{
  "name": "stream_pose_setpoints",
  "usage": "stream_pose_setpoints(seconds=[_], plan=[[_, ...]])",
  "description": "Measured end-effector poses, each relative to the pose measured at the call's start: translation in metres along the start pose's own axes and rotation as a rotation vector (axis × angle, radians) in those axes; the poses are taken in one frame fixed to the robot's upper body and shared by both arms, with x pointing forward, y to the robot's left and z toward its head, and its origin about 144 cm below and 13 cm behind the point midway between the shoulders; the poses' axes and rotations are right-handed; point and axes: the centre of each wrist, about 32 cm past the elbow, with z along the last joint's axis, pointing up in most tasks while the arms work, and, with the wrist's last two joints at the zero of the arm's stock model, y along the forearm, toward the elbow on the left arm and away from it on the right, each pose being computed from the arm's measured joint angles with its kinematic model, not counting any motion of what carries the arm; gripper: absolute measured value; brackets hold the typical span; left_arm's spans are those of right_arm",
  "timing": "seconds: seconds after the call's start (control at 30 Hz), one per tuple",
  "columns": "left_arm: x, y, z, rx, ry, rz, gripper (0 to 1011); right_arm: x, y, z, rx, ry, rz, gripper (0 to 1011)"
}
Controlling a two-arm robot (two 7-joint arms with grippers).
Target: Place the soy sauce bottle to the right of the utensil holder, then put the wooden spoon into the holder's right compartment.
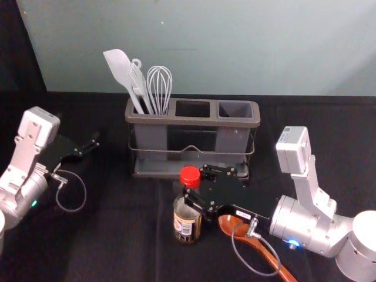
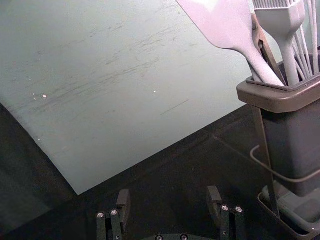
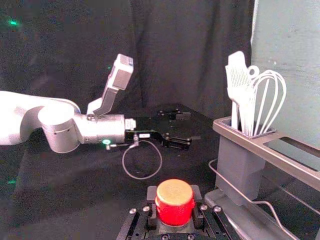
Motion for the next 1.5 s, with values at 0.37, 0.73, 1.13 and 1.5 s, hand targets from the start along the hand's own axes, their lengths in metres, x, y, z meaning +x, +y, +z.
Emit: stream_pose_setpoints(seconds=[0.37,0.73,1.13,1.5], plan=[[0.000,0.000,0.000,0.000,0.000,0.000,1005,-0.002,-0.006,0.004,0.007,-0.007,-0.002,382],[0.000,0.000,0.000,0.000,0.000,0.000,1005,-0.010,-0.042,0.022,0.059,-0.031,-0.062,382],[0.000,0.000,0.000,0.000,0.000,0.000,1005,0.005,-0.113,0.015,0.063,-0.008,-0.246,382],[0.000,0.000,0.000,0.000,0.000,0.000,1005,0.027,-0.136,0.002,0.040,-0.026,-0.380,383]])
